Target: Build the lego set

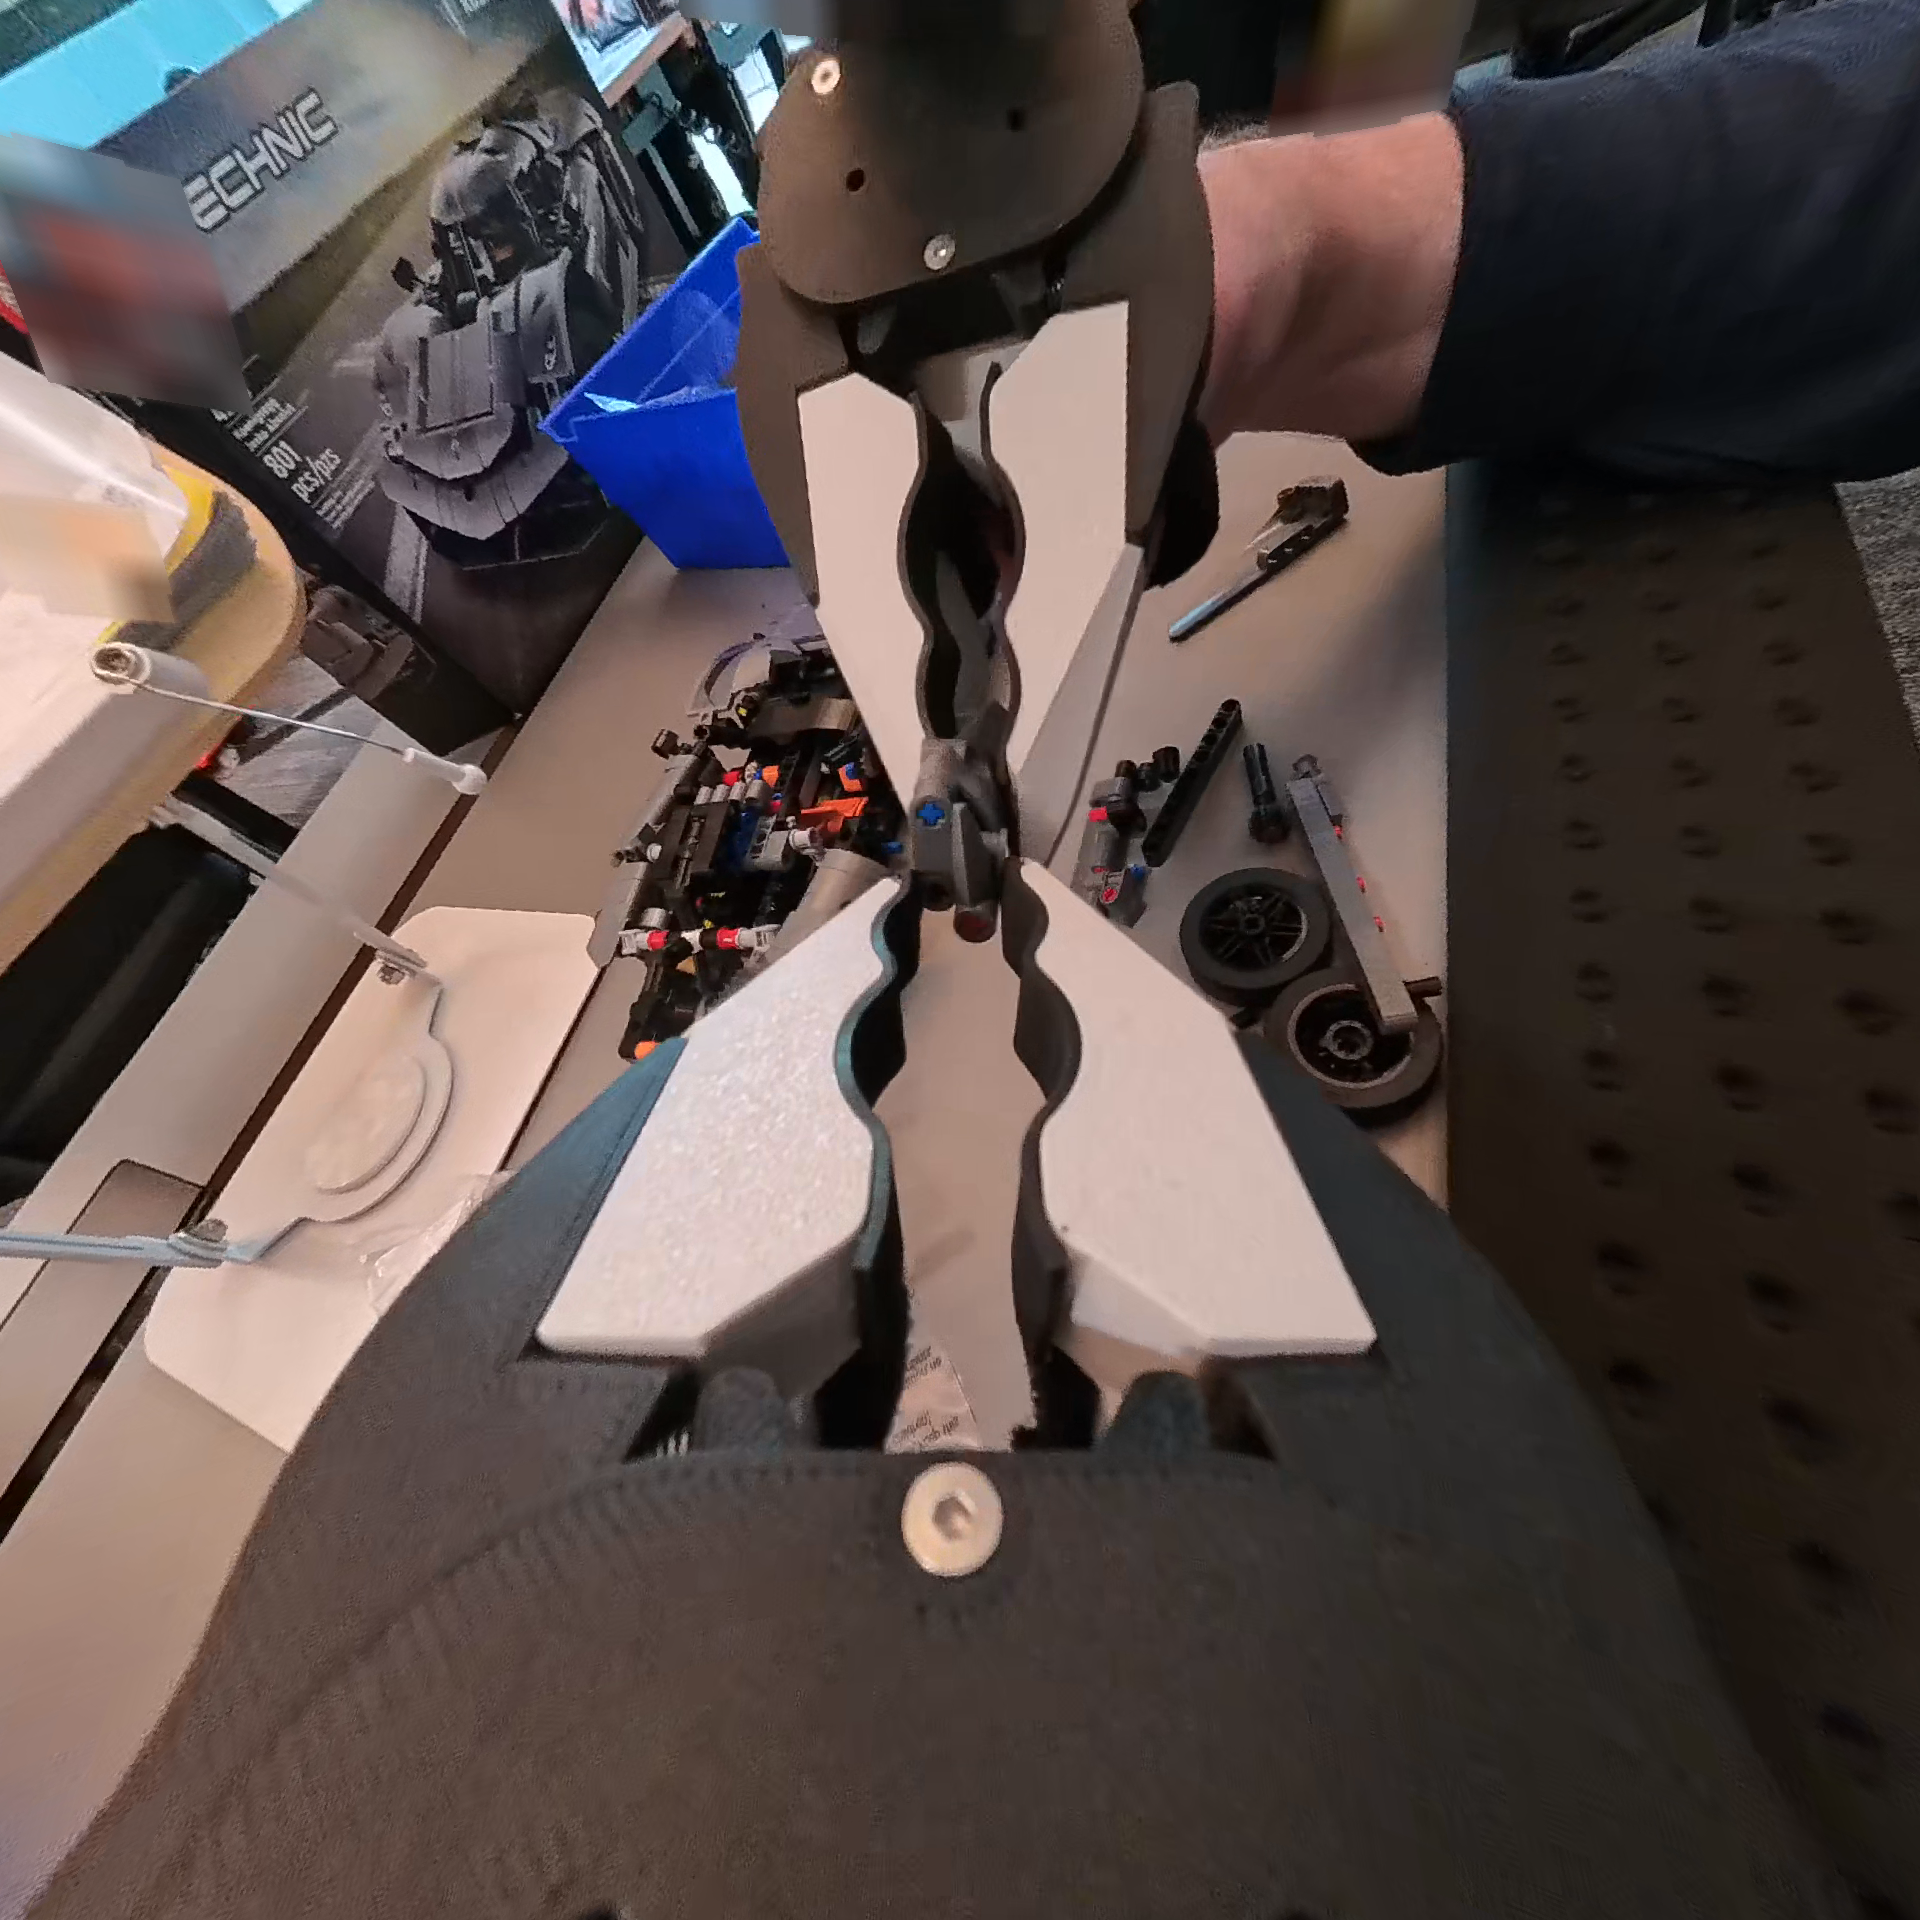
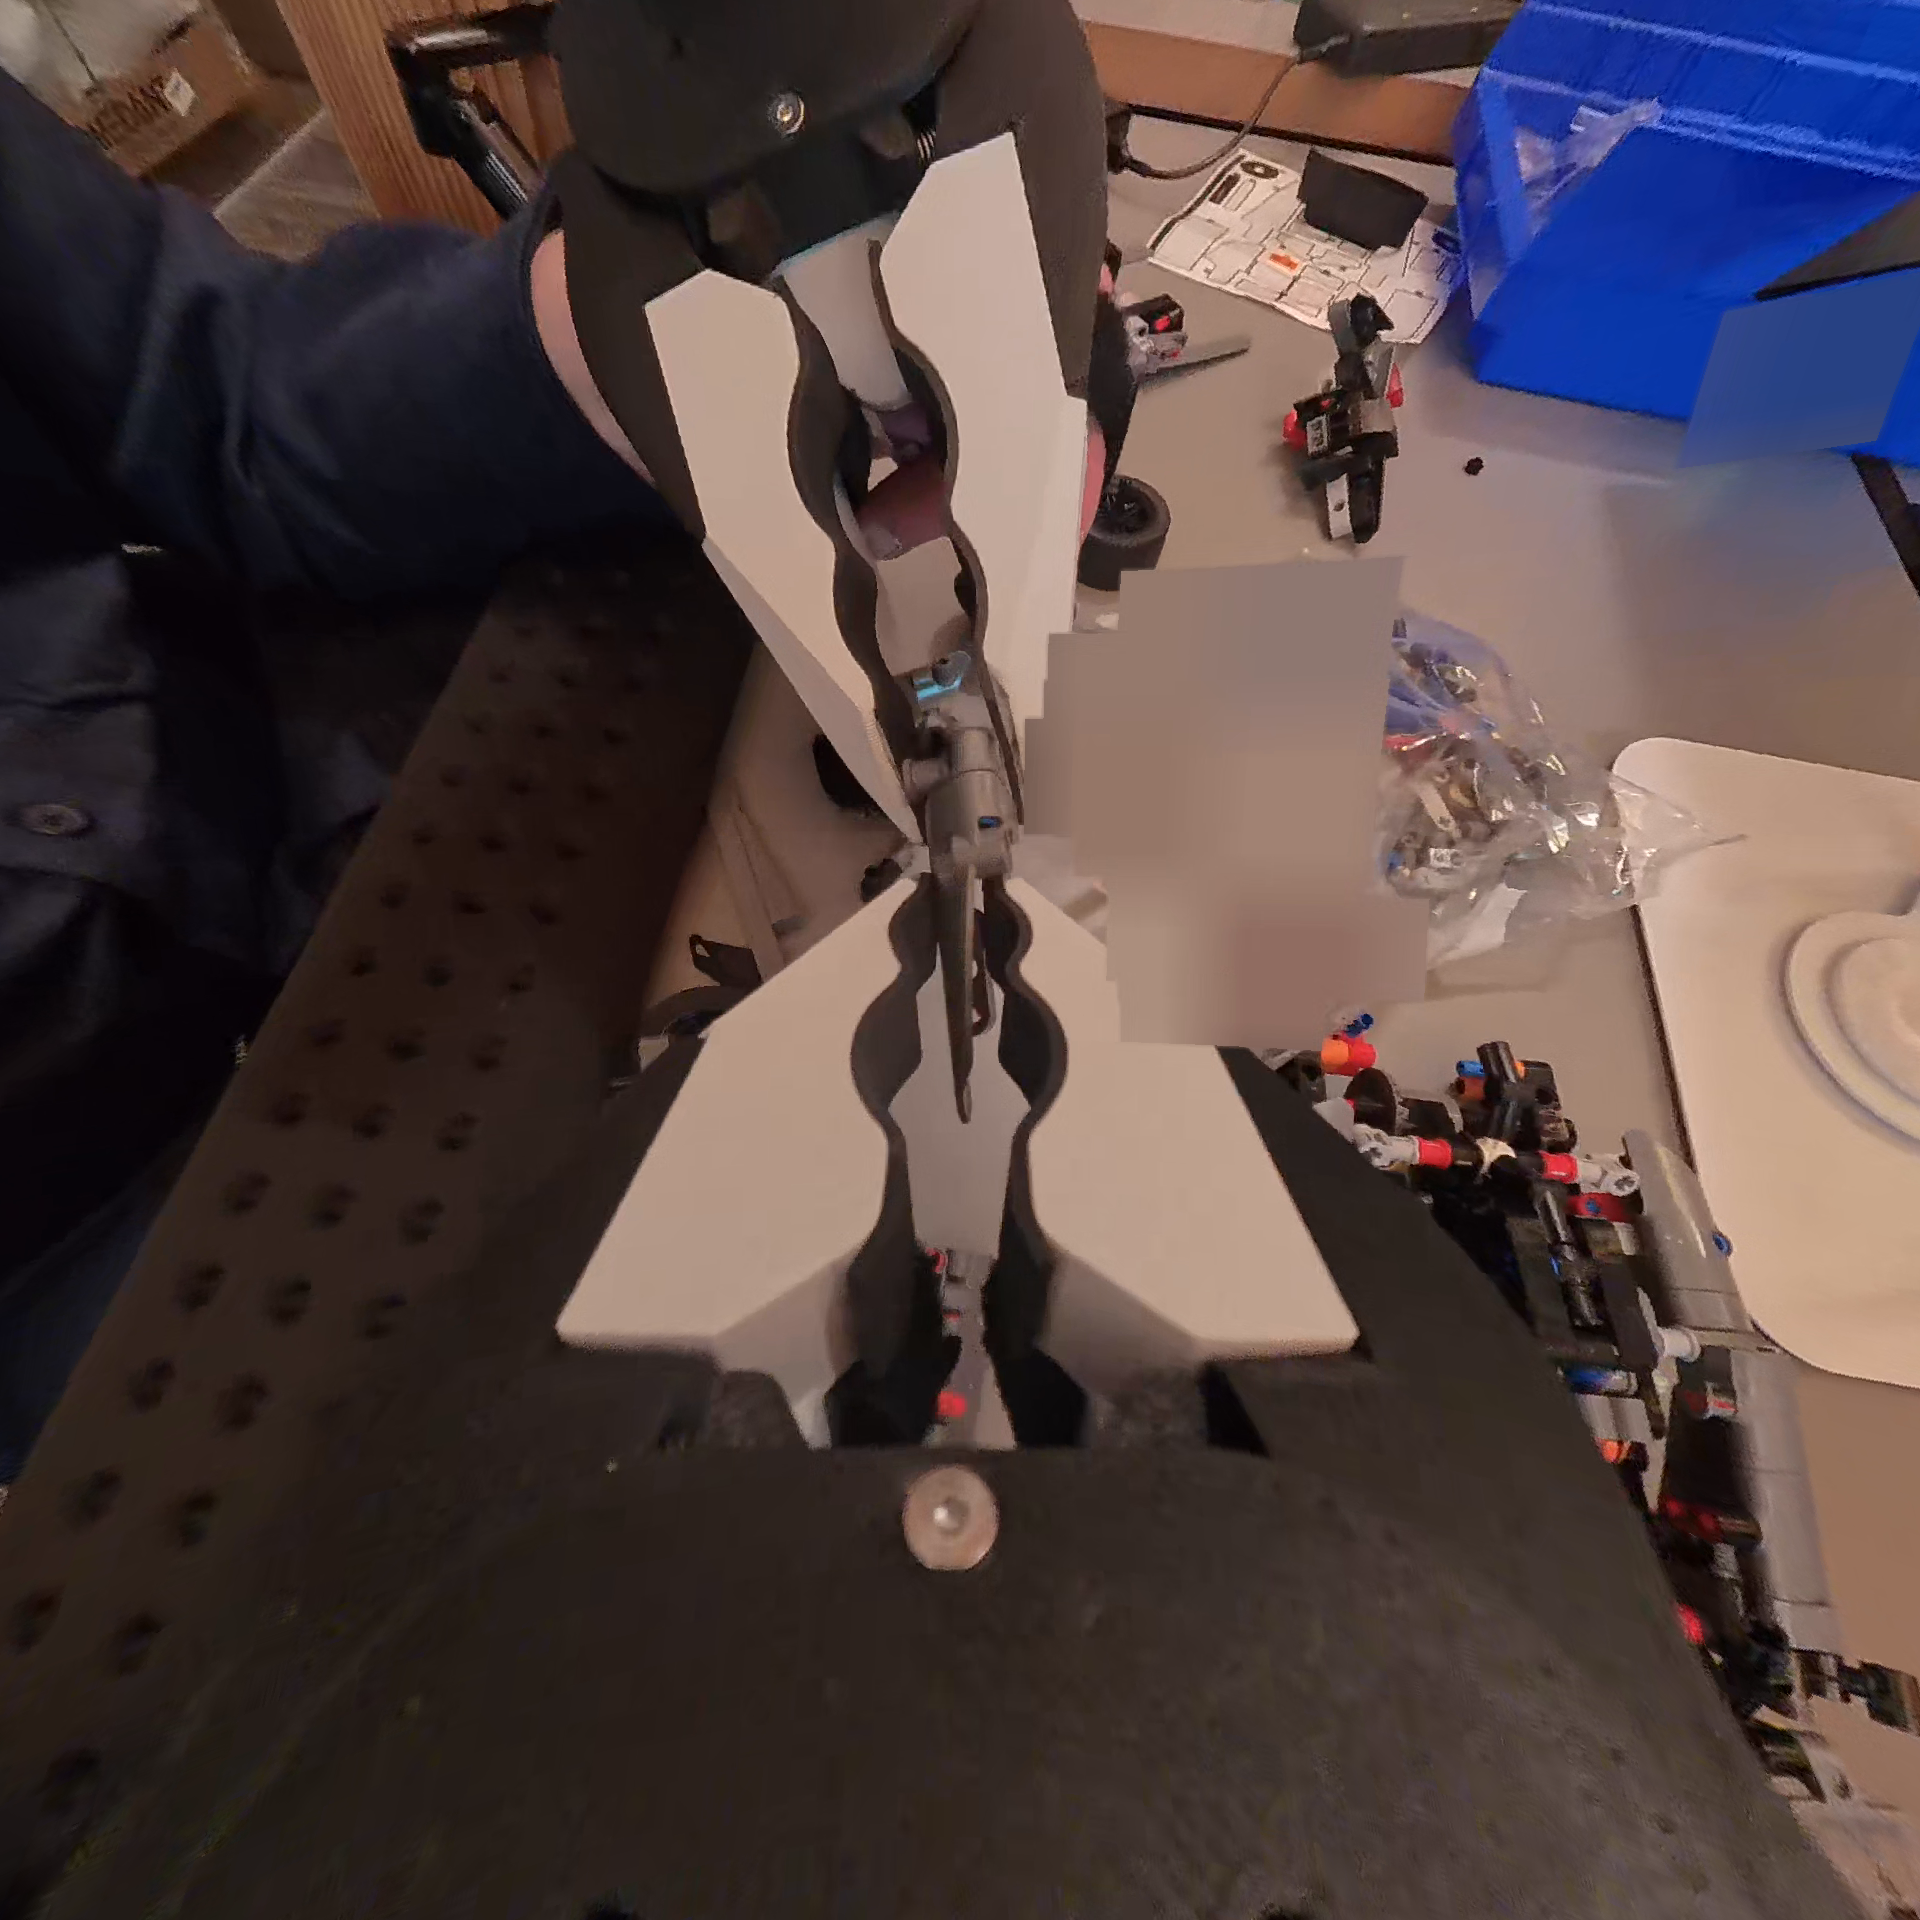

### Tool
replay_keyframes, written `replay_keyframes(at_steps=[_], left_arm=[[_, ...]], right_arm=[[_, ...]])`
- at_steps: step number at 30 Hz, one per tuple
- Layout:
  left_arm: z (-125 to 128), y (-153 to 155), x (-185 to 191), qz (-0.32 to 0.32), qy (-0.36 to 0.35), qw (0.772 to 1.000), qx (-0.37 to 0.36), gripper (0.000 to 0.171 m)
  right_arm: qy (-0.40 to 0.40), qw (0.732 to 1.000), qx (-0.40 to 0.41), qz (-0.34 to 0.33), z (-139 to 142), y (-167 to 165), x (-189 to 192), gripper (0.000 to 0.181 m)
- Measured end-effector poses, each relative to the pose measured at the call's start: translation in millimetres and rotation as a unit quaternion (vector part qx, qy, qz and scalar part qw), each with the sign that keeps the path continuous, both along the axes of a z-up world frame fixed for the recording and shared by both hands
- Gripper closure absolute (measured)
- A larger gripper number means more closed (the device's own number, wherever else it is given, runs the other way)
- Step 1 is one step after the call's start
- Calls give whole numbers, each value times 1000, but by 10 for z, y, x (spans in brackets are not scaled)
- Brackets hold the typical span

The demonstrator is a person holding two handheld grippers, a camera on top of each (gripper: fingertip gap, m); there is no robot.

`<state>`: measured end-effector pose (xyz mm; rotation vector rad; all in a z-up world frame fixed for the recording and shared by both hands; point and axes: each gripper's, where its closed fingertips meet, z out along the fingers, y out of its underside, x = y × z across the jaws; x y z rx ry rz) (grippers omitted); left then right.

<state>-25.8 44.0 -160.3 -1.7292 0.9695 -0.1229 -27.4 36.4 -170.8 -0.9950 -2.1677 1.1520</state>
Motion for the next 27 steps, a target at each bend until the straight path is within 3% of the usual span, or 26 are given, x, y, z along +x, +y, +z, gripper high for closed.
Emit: replay_keyframes(at_steps=[12,13,15,17,20,24,27], left_arm=[[86,-117,114,-38,-40,998,-6,160],[142,-107,-38,-13,-43,999,4,160],[448,-209,-335,-7,-139,990,31,161],[372,-194,-329,-6,-132,991,15,160],[275,-122,-86,-26,-112,993,2,160],[242,-125,-96,-33,-132,990,-18,160],[158,-118,-51,-39,-126,990,-41,159]], right_arm=[[7,999,34,23,30,29,209,175],[-8,999,43,6,-46,154,276,175],[8,1000,-8,-8,69,307,435,176],[22,999,-23,-4,192,301,484,176],[-24,1000,-12,-8,-62,293,422,175],[-72,997,9,4,-314,185,386,175],[-90,995,39,4,-437,130,337,157]])
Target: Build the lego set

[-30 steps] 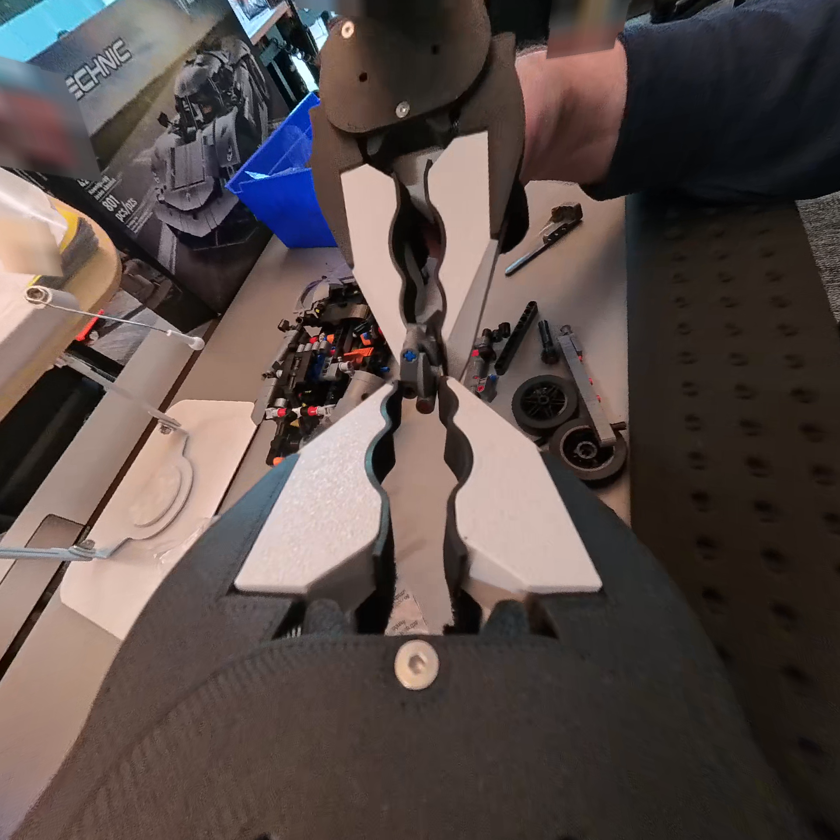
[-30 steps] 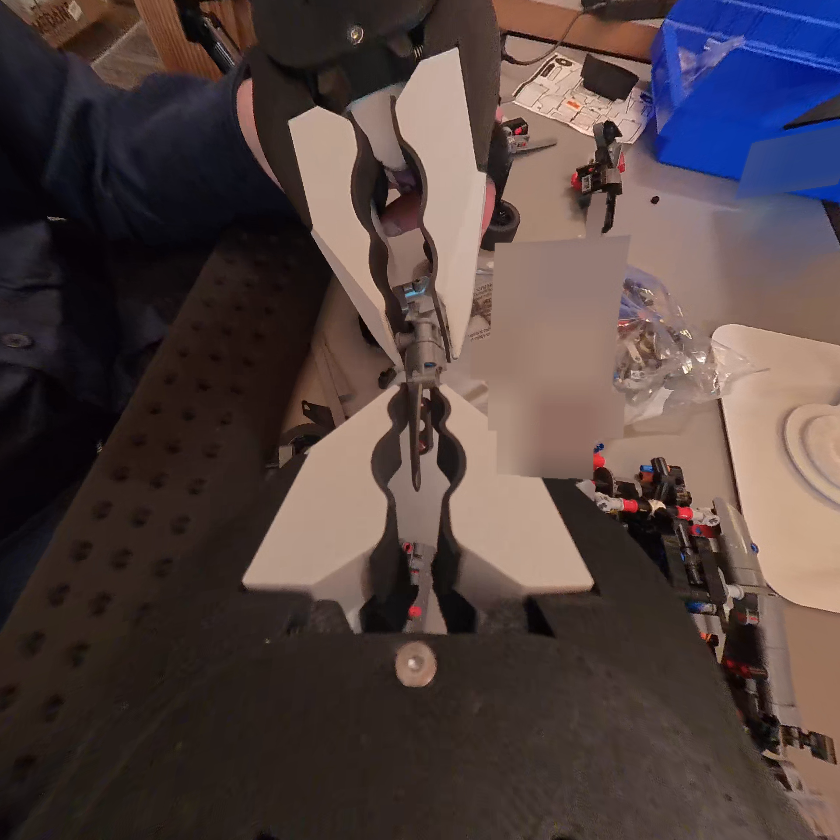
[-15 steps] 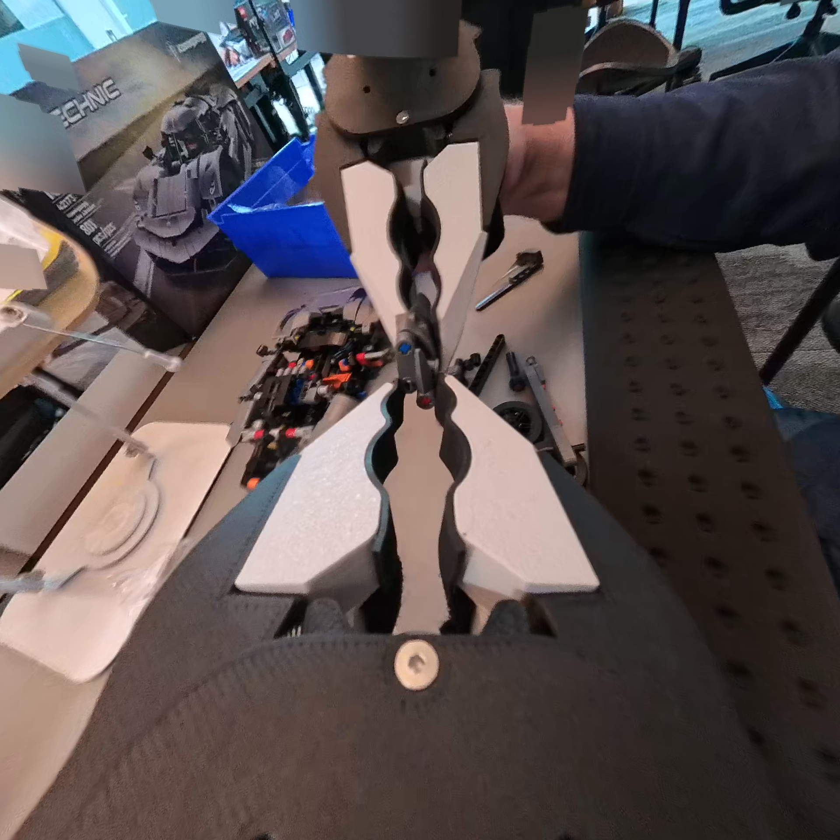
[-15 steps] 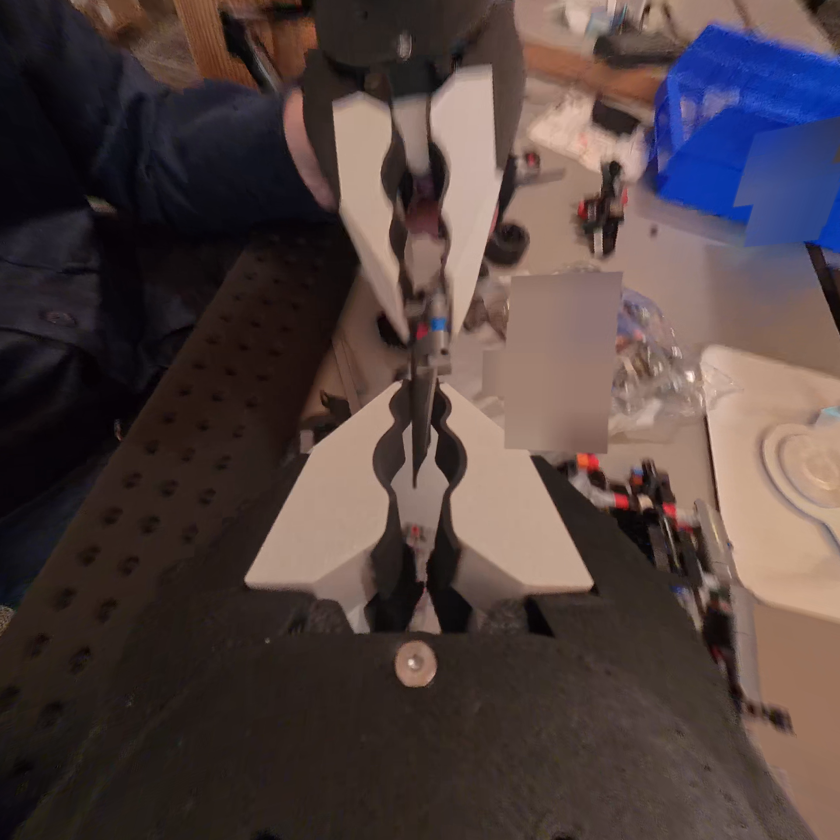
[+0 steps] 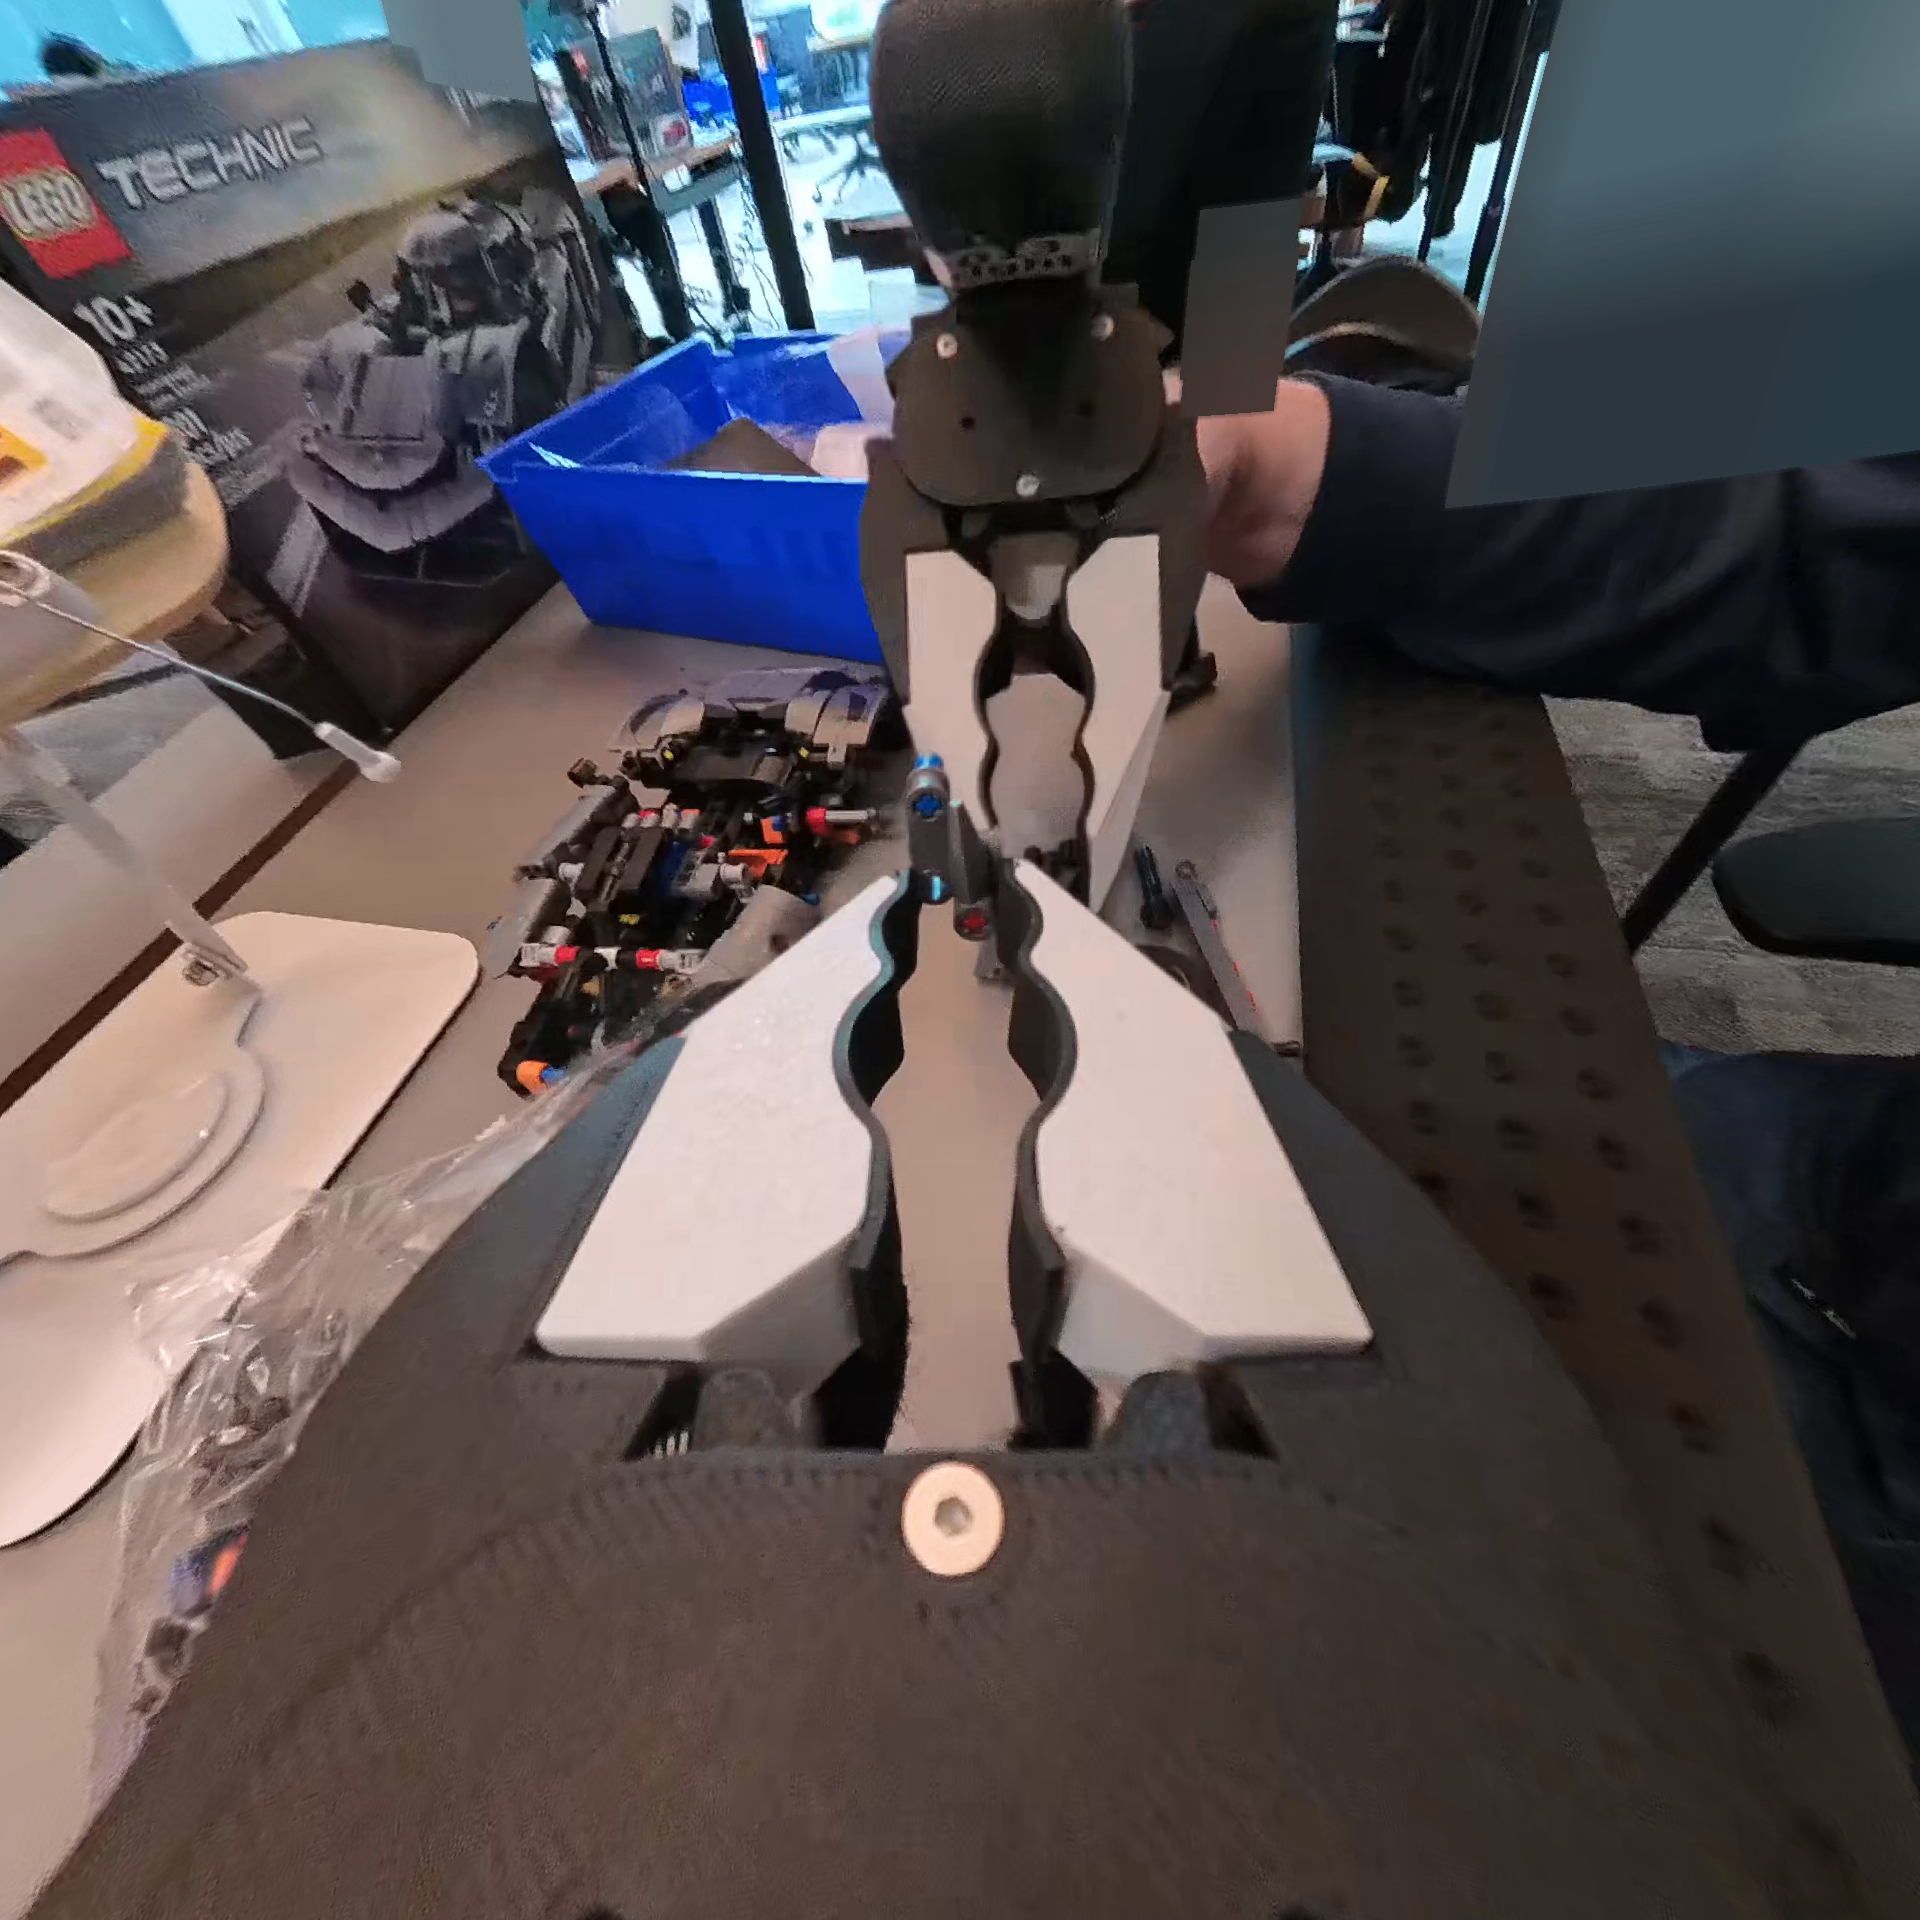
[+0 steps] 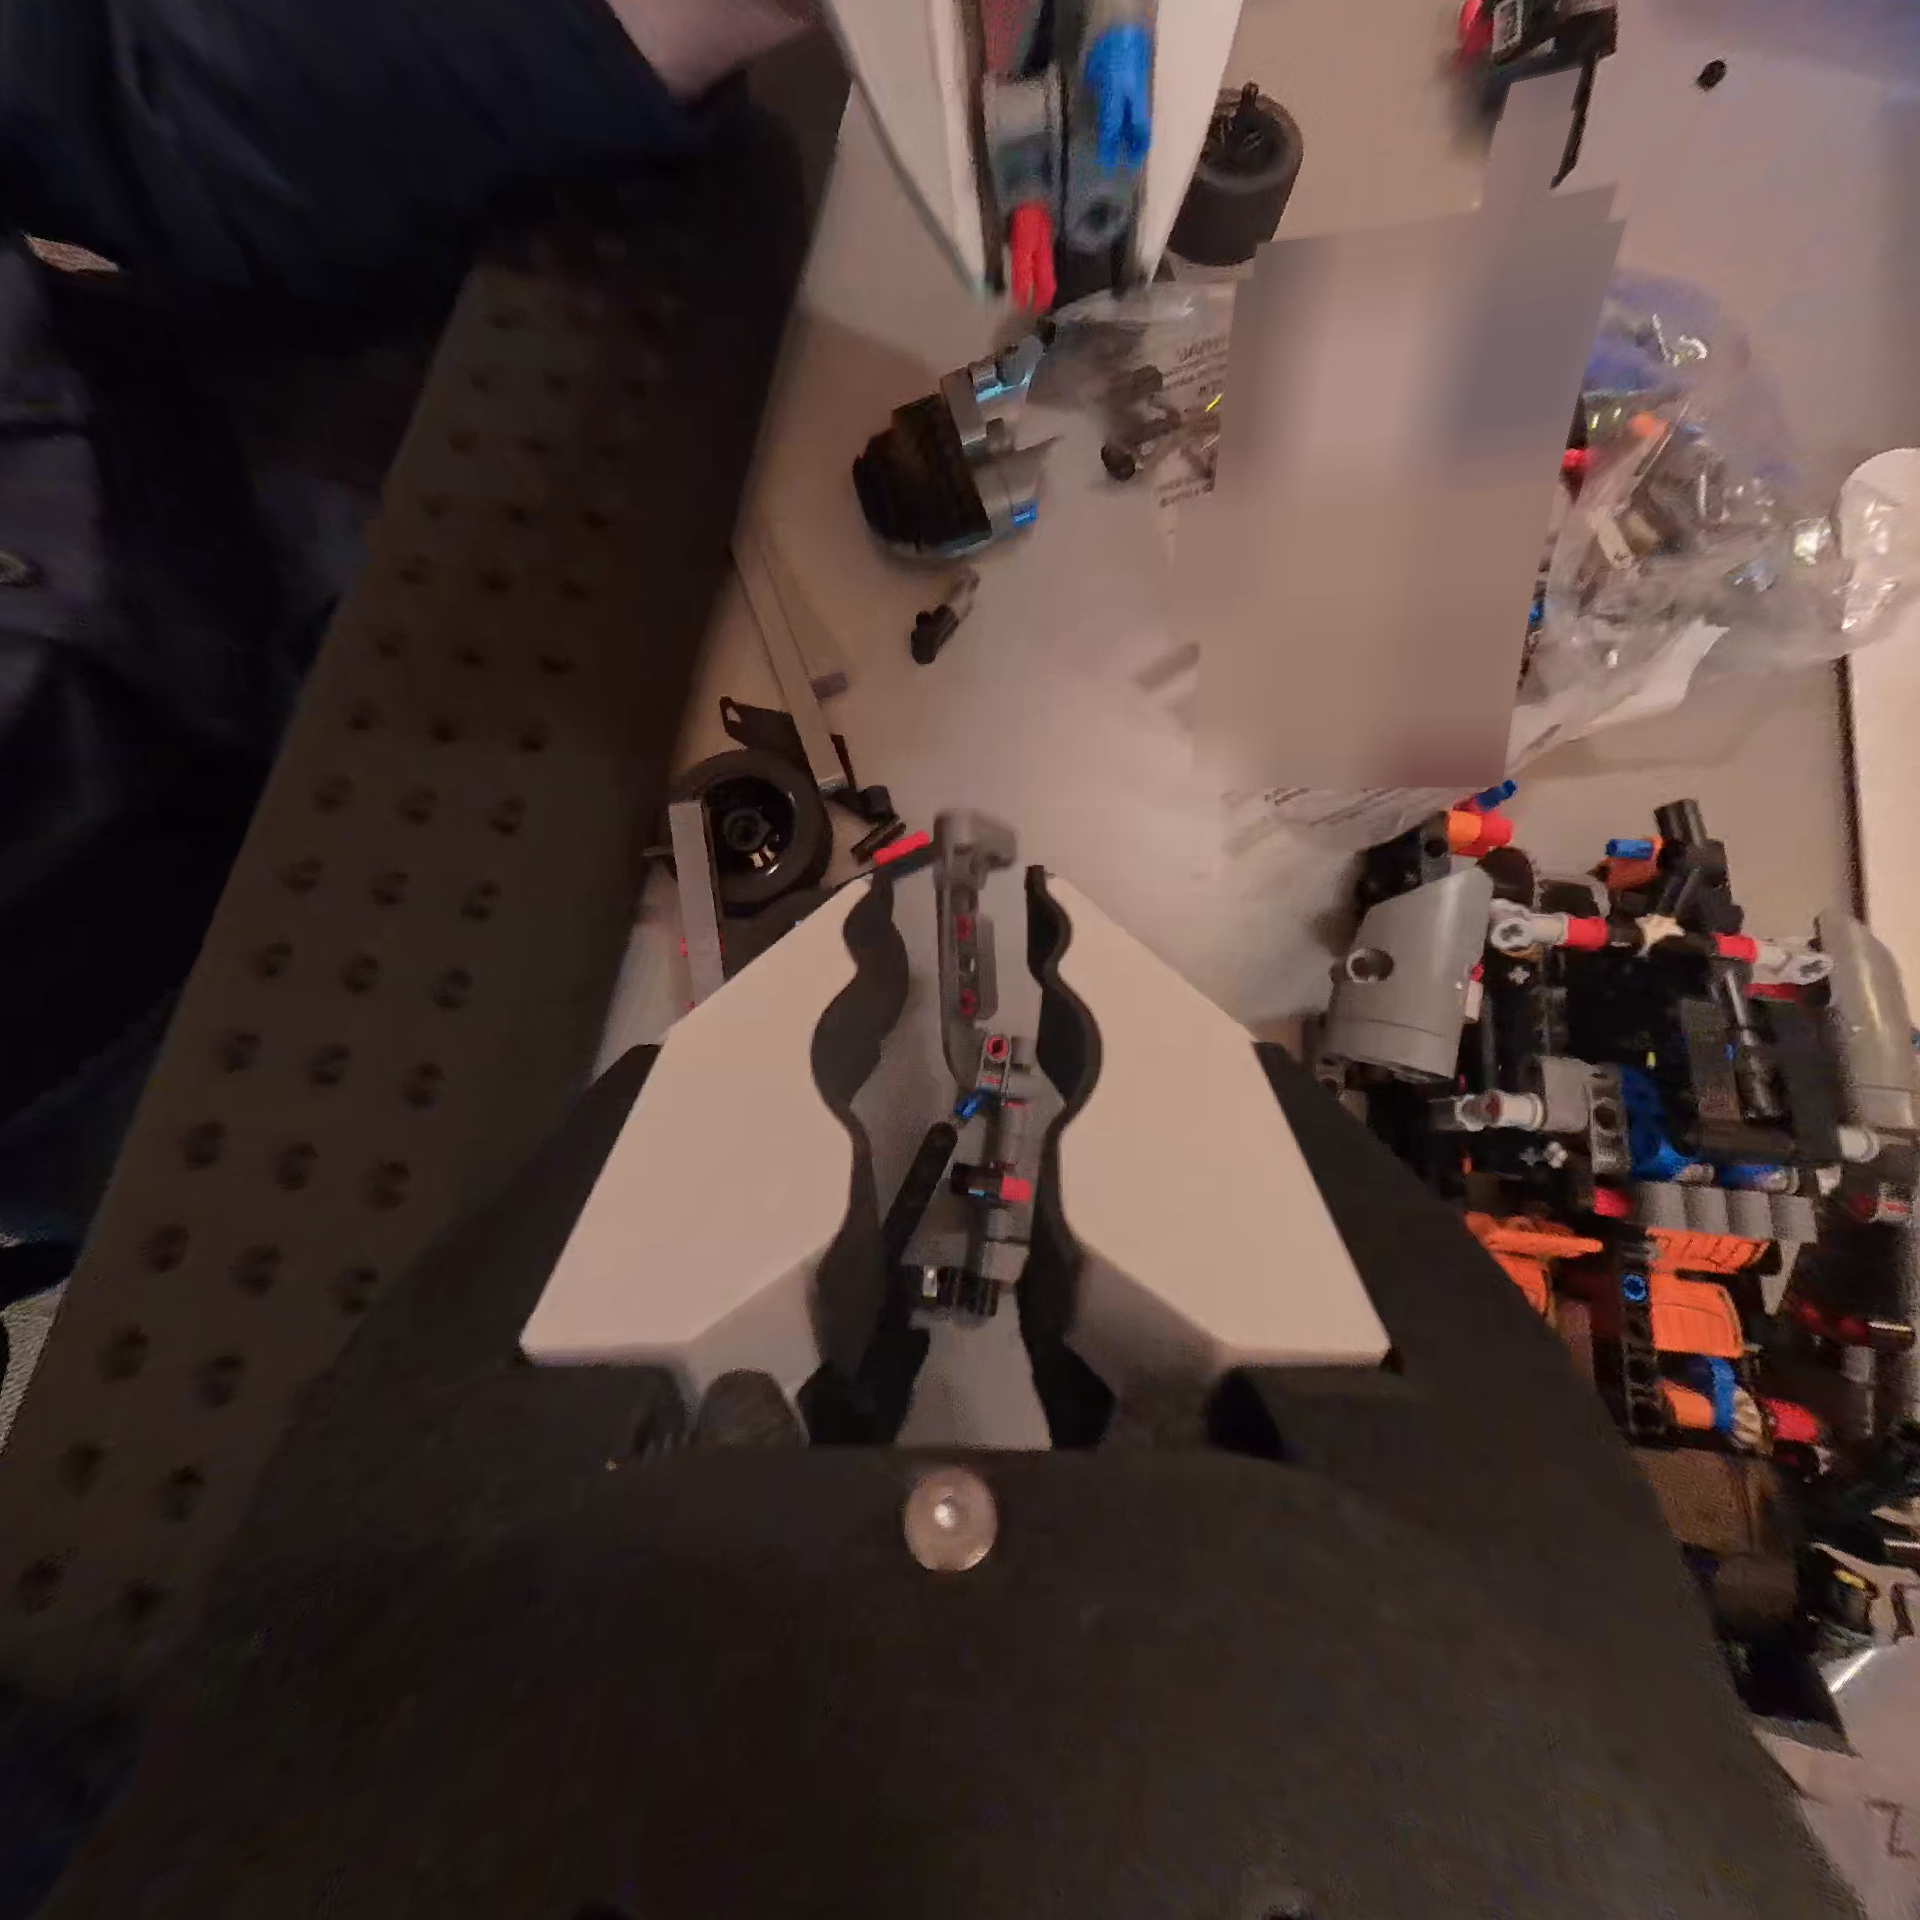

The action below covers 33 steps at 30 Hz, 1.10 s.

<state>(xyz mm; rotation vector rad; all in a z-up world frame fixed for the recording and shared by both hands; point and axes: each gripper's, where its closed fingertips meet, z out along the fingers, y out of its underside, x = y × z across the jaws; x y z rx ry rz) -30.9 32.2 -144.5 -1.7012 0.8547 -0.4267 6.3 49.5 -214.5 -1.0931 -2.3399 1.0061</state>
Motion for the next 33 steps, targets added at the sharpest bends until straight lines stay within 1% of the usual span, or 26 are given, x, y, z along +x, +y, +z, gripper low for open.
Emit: replay_keyframes(at_steps=[2,3,5,6,9,15,17,18,19,21,25,27,29,31,33], left_arm=[[-21,0,34,-5,5,1000,-2,159],[-25,-2,48,-8,4,1000,-4,159],[-33,1,69,-11,6,1000,-5,159],[-42,-2,83,-14,8,1000,-7,159],[-92,-3,121,-20,17,1000,-14,159],[-125,-1,171,-27,27,999,-17,159],[-134,-4,172,-27,27,999,-23,159],[-145,7,158,-21,34,999,-21,159],[-168,12,149,-18,42,999,-22,159],[-193,9,164,-21,47,998,-25,159],[-190,7,165,-21,48,998,-21,159],[-133,7,186,-23,40,999,-5,159],[-77,17,206,-21,35,999,10,153],[-99,20,230,-23,46,999,12,156],[-128,19,226,-21,61,998,15,157]], right_arm=[[27,1000,-16,-4,123,-31,-51,154],[54,998,-20,-13,225,-28,-103,154],[128,991,-37,-24,492,-64,-212,164],[150,987,-44,-23,586,-95,-235,167],[174,983,-53,-31,709,-120,-280,168],[191,981,-31,-25,723,-167,-282,181],[190,981,-29,-26,726,-176,-279,178],[188,981,-32,-27,729,-179,-281,167],[187,981,-32,-27,728,-182,-279,167],[188,982,-20,-28,718,-179,-278,178],[187,982,-13,-28,725,-186,-271,179],[193,981,-9,-26,760,-207,-261,179],[189,982,-1,-23,734,-227,-268,179],[180,983,12,-23,672,-230,-283,179],[182,983,19,-21,669,-234,-276,179]])
